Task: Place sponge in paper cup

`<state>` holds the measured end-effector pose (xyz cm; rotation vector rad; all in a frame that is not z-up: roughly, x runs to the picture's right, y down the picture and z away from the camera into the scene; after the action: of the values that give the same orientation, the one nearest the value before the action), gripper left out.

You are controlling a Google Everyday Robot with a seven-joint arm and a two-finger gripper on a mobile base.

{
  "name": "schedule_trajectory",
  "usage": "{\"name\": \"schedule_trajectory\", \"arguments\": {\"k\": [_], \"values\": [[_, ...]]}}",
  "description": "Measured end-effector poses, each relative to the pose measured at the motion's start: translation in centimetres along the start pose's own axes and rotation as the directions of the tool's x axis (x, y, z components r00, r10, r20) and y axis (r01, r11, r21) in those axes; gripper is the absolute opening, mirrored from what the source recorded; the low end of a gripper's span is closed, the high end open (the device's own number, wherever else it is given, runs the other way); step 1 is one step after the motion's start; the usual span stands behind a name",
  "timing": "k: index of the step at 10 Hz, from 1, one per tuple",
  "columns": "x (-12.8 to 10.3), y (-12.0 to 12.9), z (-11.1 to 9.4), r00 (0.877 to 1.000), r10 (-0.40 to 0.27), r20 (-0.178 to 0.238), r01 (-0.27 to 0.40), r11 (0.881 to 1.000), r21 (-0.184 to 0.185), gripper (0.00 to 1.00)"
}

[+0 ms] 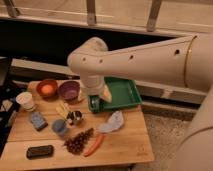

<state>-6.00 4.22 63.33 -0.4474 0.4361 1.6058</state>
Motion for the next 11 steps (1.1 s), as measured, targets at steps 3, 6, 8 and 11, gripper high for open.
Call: {"name": "schedule_trajectory", "arguments": {"k": [3, 6, 8, 11], "values": [[0.1, 0.3, -0.1, 1.0, -0.01, 0.002, 0.01, 1.0, -0.003, 0.8], [0.0, 0.4, -0.2, 1.0, -0.021, 0.01, 0.021, 1.0, 0.002, 0.8], [-1.0, 1.5, -0.7, 0.997, -0.072, 0.043, 0.07, 0.997, 0.035, 0.8], [-3.3, 6.7, -1.5, 0.981, -0.173, 0.09, 0.168, 0.984, 0.067, 0.8]]}}
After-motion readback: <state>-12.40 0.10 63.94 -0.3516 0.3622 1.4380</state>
